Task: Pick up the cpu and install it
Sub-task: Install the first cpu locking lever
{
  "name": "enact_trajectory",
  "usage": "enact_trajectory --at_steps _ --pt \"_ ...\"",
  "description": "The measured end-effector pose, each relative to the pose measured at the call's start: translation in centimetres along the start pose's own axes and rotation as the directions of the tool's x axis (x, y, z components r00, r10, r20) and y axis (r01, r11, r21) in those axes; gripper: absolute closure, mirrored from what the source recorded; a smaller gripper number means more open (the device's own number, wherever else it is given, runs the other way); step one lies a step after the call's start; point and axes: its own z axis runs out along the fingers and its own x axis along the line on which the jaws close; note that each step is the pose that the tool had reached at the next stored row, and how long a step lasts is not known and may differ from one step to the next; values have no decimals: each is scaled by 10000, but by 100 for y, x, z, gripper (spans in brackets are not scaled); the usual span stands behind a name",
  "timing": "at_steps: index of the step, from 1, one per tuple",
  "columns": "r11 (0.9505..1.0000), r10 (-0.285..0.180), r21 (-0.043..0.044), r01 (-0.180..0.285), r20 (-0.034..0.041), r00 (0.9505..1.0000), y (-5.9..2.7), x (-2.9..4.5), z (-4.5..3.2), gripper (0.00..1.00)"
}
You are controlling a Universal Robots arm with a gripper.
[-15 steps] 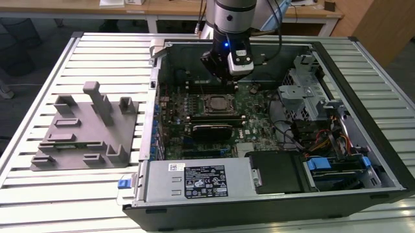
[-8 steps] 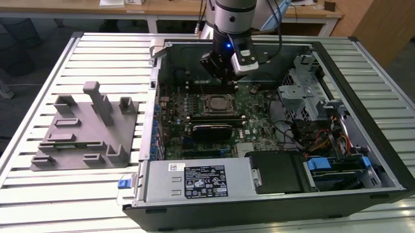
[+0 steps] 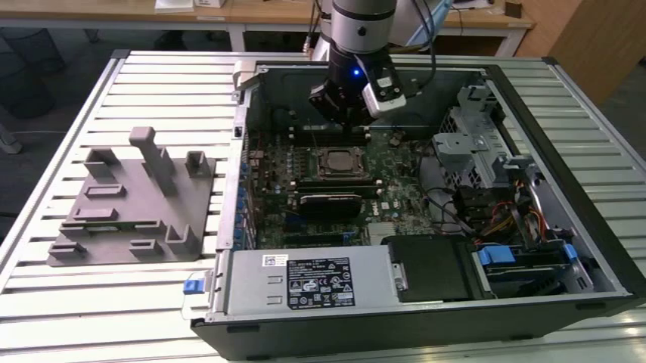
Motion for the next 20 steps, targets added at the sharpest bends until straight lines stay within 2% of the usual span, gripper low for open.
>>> enact_trajectory --at_steps 12,20 --pt "10000 -23 1 23 -1 10000 -35 215 0 89" --pt "10000 -25 0 25 -1 10000 -64 404 2 89"
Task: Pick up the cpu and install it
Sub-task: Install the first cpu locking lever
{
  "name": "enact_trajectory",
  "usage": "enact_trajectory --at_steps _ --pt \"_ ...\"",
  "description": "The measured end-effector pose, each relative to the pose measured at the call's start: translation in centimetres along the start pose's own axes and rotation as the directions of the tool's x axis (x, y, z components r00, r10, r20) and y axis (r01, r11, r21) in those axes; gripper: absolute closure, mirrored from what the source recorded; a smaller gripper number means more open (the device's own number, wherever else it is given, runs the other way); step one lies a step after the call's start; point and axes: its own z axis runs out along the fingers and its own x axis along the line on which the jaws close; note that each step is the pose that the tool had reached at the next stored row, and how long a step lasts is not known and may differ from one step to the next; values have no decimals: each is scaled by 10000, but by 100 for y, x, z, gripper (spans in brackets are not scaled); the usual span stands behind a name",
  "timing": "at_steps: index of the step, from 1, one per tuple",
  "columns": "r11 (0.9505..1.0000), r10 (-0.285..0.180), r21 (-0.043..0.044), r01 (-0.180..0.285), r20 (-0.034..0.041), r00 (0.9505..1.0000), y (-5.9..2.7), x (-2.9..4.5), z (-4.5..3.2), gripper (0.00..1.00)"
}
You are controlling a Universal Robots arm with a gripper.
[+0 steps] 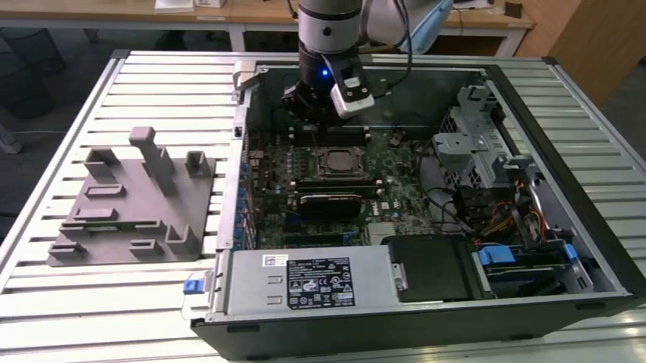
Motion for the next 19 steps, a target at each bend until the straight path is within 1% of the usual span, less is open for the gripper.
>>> enact_trajectory --at_steps 3,8,10,13,19 --pt "10000 1 -1 -1 0 10000 -6 58 0 89" --pt "10000 -19 -2 19 0 10000 15 120 5 89" --pt "10000 -34 0 34 -2 10000 19 157 9 89" --pt "10000 -33 1 33 -1 10000 44 204 13 89" --pt "10000 -33 1 33 -2 10000 94 268 20 89"
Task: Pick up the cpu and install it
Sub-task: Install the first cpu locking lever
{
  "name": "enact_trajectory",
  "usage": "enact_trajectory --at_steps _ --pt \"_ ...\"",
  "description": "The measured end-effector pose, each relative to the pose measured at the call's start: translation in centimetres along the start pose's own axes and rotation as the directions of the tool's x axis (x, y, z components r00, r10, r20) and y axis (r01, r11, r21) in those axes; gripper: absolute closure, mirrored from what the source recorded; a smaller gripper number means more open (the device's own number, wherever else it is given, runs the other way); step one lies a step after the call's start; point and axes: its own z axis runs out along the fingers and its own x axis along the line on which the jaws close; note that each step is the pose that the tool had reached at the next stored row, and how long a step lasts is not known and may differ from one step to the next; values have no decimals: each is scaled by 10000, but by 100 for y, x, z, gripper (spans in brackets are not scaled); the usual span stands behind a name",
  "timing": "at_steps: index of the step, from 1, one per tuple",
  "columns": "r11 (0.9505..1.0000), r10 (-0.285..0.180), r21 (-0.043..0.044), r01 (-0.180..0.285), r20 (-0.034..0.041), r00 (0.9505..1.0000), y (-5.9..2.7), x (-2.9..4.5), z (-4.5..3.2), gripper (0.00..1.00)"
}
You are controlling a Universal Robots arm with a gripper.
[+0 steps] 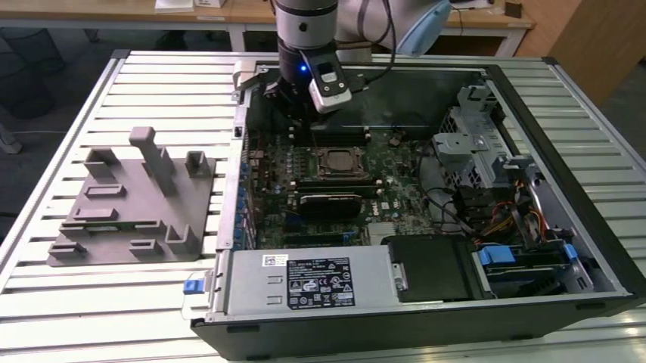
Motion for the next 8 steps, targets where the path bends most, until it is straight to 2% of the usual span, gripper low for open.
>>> enact_trajectory --at_steps 8 --pt "10000 0 -2 0 1 10000 80 50 5 89"
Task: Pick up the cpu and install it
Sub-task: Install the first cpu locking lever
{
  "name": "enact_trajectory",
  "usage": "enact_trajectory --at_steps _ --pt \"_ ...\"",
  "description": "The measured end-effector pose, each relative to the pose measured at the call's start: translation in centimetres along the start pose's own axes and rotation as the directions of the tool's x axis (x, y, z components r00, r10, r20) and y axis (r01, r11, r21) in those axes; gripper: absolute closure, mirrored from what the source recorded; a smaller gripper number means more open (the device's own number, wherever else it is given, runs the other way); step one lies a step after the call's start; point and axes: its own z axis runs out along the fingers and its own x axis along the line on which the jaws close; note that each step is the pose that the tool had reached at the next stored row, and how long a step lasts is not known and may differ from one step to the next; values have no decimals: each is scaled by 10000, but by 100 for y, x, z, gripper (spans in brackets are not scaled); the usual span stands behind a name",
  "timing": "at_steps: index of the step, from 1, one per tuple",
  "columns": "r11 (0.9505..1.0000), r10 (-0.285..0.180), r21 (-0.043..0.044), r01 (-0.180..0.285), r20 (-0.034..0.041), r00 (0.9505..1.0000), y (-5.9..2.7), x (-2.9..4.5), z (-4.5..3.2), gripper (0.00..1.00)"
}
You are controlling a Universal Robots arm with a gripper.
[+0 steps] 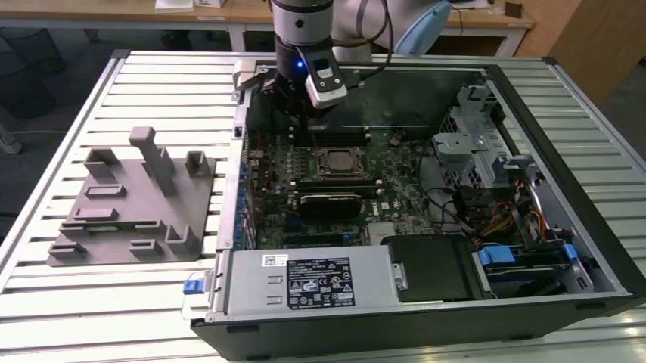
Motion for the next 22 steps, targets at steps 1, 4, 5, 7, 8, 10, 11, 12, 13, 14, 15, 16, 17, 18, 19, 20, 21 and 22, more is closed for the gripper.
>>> enact_trajectory --at_steps 1,4,5,7,8,10,11,12,13,14,15,16,17,18,19,20,21,22 --pt "10000 0 1 0 0 10000 7 7 0 89" --pt "10000 0 0 0 0 10000 33 19 0 89" --pt "10000 -3 0 3 0 10000 43 22 1 89" --pt "10000 -39 0 39 -2 10000 69 26 1 89" --pt "10000 -63 -1 63 -2 10000 78 28 1 89" --pt "9999 -128 1 128 -4 9999 86 29 1 89" --pt "9999 -161 -3 161 -4 9999 87 28 1 89" --pt "9998 -193 -4 193 -5 9998 87 24 1 89" --pt "9997 -230 -5 230 -6 9997 89 16 2 89" --pt "9997 -260 -7 260 -6 9997 91 6 2 89" --pt "9996 -285 -7 285 -7 9996 93 -7 2 89" --pt "9996 -297 -7 297 -8 9996 95 -23 2 89" --pt "9995 -302 -7 302 -8 9995 97 -36 2 89" --pt "9995 -303 -5 303 -9 9995 98 -44 2 89" --pt "9995 -303 -5 303 -8 9995 98 -47 2 89" --pt "9995 -303 -4 303 -8 9995 99 -53 2 89" --pt "9995 -303 -5 303 -7 9995 100 -57 3 89" --pt "9995 -302 -6 302 -7 9995 100 -59 3 89"
